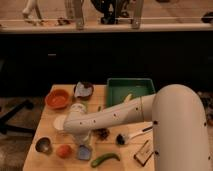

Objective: Place sponge in red bowl

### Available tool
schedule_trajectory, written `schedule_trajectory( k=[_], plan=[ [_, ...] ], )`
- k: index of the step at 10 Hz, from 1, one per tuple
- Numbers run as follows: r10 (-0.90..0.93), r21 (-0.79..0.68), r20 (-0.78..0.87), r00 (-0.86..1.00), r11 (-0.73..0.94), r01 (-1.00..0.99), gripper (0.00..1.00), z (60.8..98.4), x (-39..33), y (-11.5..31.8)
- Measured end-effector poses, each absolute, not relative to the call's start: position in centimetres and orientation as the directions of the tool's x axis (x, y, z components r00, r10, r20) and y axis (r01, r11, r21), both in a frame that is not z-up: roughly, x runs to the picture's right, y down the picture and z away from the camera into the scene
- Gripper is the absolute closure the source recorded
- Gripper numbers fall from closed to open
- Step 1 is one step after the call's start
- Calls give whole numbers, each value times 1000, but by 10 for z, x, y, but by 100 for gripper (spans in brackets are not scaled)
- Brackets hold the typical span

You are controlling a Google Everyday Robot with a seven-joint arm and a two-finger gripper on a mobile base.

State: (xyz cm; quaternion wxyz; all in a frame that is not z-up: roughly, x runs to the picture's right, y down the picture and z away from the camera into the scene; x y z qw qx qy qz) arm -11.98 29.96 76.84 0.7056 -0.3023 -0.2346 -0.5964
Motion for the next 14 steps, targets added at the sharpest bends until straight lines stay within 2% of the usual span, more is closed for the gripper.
schedule_trajectory(
  k=[14],
  plan=[
    [-800,-89,595,70,21,996,100,744,-153,209]
  ],
)
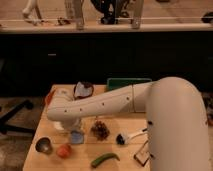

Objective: Place sponge in red bowl

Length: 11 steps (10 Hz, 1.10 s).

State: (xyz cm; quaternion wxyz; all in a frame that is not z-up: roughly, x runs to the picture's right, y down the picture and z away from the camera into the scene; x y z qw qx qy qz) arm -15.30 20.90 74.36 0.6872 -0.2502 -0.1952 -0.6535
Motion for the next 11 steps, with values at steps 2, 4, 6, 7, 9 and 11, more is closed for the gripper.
schedule_trajectory(
  k=[2,4,6,7,9,11],
  plan=[
    [-810,-84,585,54,5,996,100,743,-158,198],
    [-817,-82,575,42,-6,997,100,742,-162,189],
    [-825,-80,565,28,-21,997,100,741,-166,178],
    [-827,-79,562,21,-29,996,100,741,-168,174],
    [-831,-72,557,-4,-53,996,100,742,-178,163],
    [-831,-65,556,-25,-73,995,100,747,-187,155]
  ],
)
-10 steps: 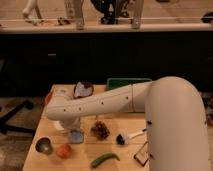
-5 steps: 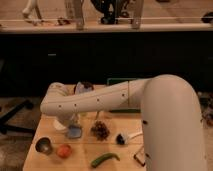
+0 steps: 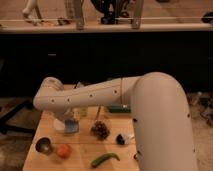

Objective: Place sponge in red bowl

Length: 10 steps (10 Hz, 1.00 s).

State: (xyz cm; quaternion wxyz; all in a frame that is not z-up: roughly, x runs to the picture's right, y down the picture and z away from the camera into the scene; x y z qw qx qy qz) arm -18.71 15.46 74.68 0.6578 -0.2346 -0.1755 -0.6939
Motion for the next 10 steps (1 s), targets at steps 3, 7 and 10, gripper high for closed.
schedule_trajectory(
  k=[3,7,10],
  plan=[
    [-826,-54,560,-55,-103,993,100,760,-208,138],
    [-822,-53,565,-69,-119,992,100,772,-223,117],
    [-816,-61,574,-60,-116,991,100,784,-229,101]
  ],
)
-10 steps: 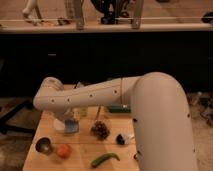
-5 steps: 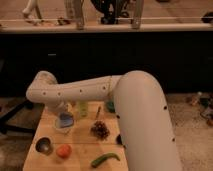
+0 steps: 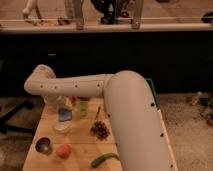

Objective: Place sponge in red bowl

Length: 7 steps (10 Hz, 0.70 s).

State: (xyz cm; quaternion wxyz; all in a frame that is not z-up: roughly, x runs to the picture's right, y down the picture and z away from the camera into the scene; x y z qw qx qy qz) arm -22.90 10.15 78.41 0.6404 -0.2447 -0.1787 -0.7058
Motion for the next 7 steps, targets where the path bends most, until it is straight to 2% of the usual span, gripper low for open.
schedule_trajectory(
  k=[3,7],
  plan=[
    [-810,-72,584,-41,-102,992,100,799,-236,89],
    [-809,-74,586,-37,-99,992,100,800,-237,88]
  ],
)
